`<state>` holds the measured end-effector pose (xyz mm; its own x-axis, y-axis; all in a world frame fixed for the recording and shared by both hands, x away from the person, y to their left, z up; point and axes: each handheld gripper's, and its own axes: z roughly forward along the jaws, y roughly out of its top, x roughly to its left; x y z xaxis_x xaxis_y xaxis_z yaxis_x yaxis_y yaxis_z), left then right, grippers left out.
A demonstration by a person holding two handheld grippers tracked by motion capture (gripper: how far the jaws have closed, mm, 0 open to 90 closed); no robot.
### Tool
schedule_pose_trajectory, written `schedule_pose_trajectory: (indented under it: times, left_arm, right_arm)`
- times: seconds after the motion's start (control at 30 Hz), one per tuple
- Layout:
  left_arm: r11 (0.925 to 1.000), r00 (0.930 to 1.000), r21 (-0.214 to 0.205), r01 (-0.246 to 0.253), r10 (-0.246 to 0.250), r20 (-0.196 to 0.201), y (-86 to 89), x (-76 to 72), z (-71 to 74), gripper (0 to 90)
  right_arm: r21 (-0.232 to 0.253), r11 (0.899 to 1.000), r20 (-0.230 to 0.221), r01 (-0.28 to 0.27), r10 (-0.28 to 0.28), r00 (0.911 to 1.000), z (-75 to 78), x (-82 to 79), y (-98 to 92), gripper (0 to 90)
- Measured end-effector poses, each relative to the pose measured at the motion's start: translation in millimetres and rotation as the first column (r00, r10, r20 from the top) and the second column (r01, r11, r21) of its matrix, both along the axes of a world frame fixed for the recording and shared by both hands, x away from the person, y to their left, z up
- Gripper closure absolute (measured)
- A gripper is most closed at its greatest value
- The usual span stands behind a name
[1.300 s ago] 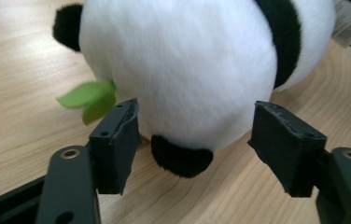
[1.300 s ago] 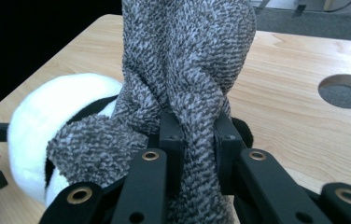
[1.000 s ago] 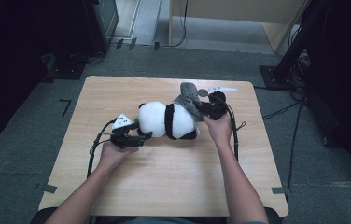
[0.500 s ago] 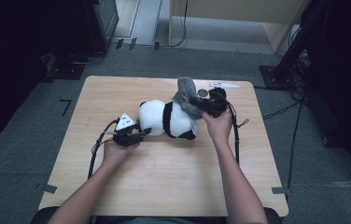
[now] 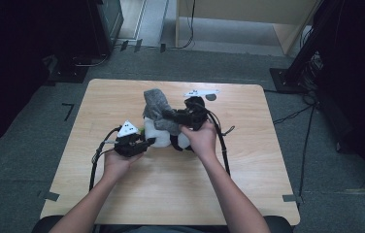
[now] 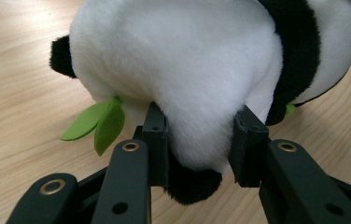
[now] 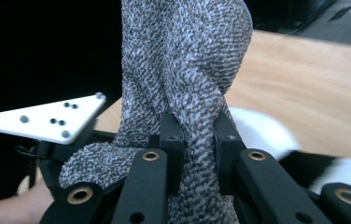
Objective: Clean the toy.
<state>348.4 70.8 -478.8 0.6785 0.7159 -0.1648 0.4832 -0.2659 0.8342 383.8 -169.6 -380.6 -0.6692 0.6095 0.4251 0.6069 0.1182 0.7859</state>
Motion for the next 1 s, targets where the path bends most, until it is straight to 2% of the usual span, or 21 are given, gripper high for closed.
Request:
schedule_pose_trajectory:
  times: [0.13,0.2,0.23,0.3,0.4,0.6,0.77,1.0]
  left_arm:
    - [0.9999,0.9999,0.014,-0.006,0.006,0.014,-1.1,-1.0,-0.4,64.4]
    - [0.9995,0.9999,0.028,-0.012,0.012,0.005,-2.4,-1.6,-0.5,64.3]
    - [0.9993,0.9998,0.033,-0.018,0.018,-0.001,-2.4,-1.1,-1.8,64.3]
    - [0.9994,0.9997,0.025,-0.022,0.022,-0.007,-1.8,-0.4,-2.9,63.8]
    - [0.9992,0.9998,0.036,-0.017,0.017,-0.002,-2.1,-0.1,-3.6,63.6]
    - [0.9993,0.9994,0.029,-0.023,0.023,-0.024,-1.4,1.1,-4.2,63.8]
    - [0.9995,0.9992,0.02,-0.024,0.025,-0.032,-2.8,1.2,-4.4,63.6]
    - [0.9997,0.9987,0.008,-0.023,0.024,-0.045,-1.7,2.7,-4.9,63.4]
  right_arm:
    - [0.01,1.0,-0.074,-0.016,0.017,0.9971,-21.5,3.1,18.5,79.5]
    - [-0.031,0.999,-0.097,-0.013,0.01,0.9952,-34.1,5.8,25.2,79.3]
    - [-0.056,0.998,-0.097,-0.013,0.007,0.9953,-39.3,7.1,26.7,79.4]
    - [-0.053,0.999,-0.094,-0.004,-0.001,0.9955,-43.4,8.0,25.5,79.3]
    - [-0.142,0.99,-0.038,0.006,-0.012,0.9992,-39.8,5.6,23.8,79.3]
    - [-0.184,0.98,-0.04,0.07,-0.078,0.9961,-36.4,6.8,-6.2,79.3]
    - [-0.157,0.979,-0.044,0.13,-0.138,0.9894,-33.7,6.3,-42.7,79.2]
    - [-0.144,0.974,-0.036,0.176,-0.183,0.9825,-30.0,3.0,-71.7,79.0]
